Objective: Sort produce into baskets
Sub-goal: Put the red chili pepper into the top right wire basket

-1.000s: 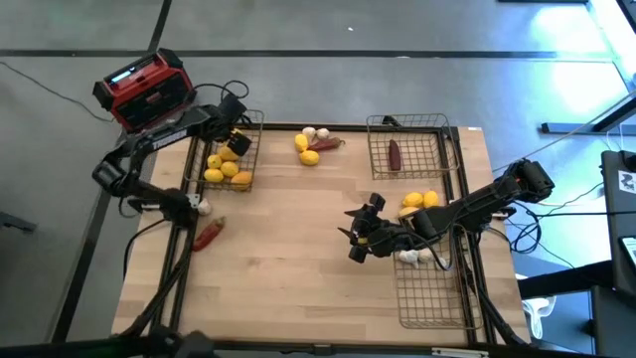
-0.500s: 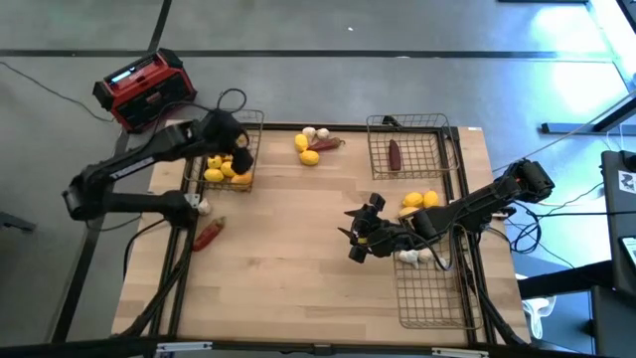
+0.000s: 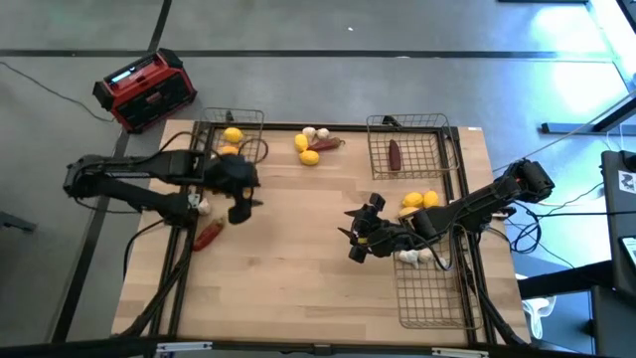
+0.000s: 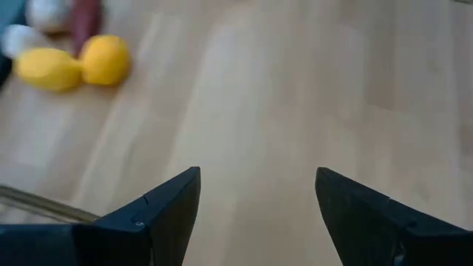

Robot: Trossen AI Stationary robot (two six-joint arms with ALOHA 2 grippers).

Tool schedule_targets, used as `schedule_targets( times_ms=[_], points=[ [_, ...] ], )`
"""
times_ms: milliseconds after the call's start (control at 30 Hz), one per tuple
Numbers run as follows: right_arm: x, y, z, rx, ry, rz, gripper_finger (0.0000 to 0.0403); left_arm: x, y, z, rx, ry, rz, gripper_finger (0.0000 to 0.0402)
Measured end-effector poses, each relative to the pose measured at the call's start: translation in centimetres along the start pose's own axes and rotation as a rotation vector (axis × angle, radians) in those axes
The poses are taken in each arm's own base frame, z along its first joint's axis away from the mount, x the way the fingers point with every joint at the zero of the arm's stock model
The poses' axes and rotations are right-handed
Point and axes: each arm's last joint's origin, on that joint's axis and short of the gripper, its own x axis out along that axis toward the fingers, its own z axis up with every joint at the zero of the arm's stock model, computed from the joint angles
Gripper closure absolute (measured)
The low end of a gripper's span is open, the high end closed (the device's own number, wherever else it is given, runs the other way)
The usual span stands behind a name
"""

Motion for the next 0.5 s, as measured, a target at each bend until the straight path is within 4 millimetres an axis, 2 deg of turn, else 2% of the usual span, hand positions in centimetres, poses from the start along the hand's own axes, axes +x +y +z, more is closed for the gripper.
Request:
schedule_targets(
  times_ms=[133,333,500],
  points=[
    [0.0,0.0,0.0,0.0,0.0,0.0,0.0188,-0.1,-1.8,-0.6,-0.019,0.031,-0.058,0.0137],
    [0.0,0.0,0.0,0.0,-0.001,0.0,0.0188,-0.1,-3.5,-2.4,-0.1,0.199,-0.062,0.0137],
    [0.0,0.0,0.0,0.0,-0.001,0.0,0.0188,0.9,-4.6,-4.2,-0.142,0.34,-0.022,0.0137]
  ],
)
